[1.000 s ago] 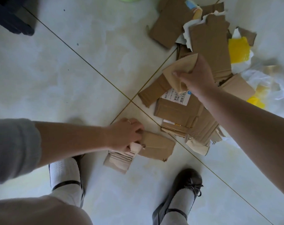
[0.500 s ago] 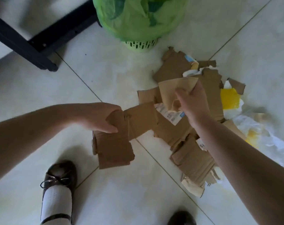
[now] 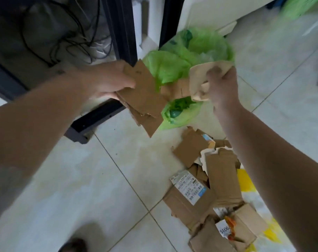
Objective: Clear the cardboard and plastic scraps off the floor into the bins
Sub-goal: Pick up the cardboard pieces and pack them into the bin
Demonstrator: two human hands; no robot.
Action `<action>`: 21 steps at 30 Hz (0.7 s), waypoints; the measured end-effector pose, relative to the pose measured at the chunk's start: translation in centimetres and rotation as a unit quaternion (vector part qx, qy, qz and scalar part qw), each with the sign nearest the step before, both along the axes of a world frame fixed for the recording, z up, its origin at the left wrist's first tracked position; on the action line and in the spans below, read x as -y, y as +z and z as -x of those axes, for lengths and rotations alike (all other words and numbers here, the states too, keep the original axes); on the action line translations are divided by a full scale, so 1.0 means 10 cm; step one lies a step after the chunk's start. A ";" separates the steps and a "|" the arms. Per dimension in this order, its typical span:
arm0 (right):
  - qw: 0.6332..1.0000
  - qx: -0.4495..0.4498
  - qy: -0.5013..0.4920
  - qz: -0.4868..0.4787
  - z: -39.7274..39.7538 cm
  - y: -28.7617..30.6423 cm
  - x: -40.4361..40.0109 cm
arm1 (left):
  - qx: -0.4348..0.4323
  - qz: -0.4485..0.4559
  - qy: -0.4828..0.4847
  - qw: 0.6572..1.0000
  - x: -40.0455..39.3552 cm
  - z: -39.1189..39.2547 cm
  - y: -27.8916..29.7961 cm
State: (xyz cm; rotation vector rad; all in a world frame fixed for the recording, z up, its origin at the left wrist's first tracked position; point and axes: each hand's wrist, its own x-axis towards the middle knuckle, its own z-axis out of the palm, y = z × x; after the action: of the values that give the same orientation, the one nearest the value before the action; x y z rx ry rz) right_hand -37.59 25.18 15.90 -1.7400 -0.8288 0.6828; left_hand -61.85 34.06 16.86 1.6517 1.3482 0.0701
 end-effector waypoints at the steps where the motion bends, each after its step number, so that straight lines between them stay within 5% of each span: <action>1: 0.999 0.026 -0.001 0.023 0.03 -0.02 -0.12 | 0.002 0.002 0.028 1.000 0.01 -0.17 0.02; 8: 0.979 0.092 0.084 0.161 0.28 -0.38 -0.49 | -0.049 -0.062 0.060 0.995 -0.18 -0.96 -0.17; 14: 0.925 0.211 0.196 0.249 0.31 -0.74 -0.42 | -0.123 -0.134 0.086 0.980 -0.21 -1.21 -0.58; 21: 0.965 0.178 0.139 0.136 0.08 -0.62 -0.16 | -0.060 -0.178 0.072 0.980 -0.10 -1.19 -0.60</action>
State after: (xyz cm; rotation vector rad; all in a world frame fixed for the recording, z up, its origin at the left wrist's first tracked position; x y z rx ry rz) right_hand -38.38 26.75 9.68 -2.0515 -1.2955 0.7027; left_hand -49.96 35.11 10.88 1.8721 1.6179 0.3182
